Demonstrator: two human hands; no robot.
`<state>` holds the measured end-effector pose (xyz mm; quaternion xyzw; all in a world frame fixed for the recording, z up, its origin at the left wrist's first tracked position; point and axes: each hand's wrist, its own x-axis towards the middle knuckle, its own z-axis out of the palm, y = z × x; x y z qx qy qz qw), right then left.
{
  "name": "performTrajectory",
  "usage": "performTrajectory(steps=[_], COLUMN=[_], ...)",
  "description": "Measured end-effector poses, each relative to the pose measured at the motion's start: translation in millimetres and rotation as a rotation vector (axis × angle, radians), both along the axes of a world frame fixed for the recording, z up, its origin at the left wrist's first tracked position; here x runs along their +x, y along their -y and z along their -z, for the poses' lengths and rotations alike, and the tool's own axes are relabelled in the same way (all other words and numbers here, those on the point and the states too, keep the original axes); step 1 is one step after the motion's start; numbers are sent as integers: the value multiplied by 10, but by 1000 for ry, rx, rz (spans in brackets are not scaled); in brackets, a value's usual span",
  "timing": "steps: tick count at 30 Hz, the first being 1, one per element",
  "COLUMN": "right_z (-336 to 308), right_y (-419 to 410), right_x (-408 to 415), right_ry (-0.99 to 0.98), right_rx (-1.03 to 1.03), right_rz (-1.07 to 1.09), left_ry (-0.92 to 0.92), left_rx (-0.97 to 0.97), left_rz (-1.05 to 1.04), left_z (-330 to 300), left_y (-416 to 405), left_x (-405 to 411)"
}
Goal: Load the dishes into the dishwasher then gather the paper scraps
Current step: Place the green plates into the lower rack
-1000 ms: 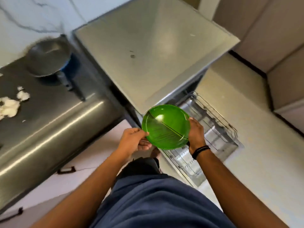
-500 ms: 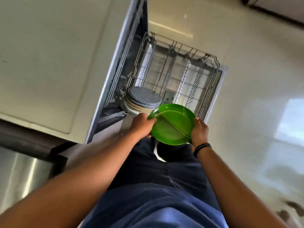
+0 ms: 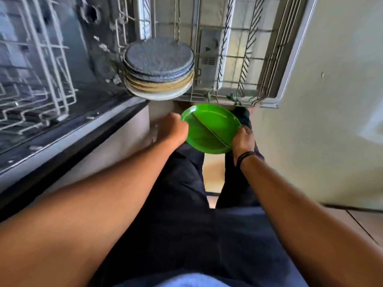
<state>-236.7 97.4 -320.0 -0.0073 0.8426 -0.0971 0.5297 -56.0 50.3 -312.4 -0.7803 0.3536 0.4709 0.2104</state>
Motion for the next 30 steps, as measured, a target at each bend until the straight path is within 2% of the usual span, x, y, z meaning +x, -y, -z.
performTrajectory(steps=[7,11,16,21,30], right_z=[355,664,1104,1366,1082], right_y=[402,636,812,801,1081], right_x=[-422,-624,-777,-869,-854], right_ry=[-87,-11,16,-9,-63], right_rx=[-95,-162,-154,-105,-60], right_rz=[99,110,118,69,-14], left_ry=[-35,-6,29,33,-13], left_rx=[-105,-152,-155,-146,-99], left_rz=[-117,-223,-345,-366,-461], left_z=[379,632,905,1049,1162], left_y=[254,507,701,774,903], left_x=[-491,-648,-733,-781,-905])
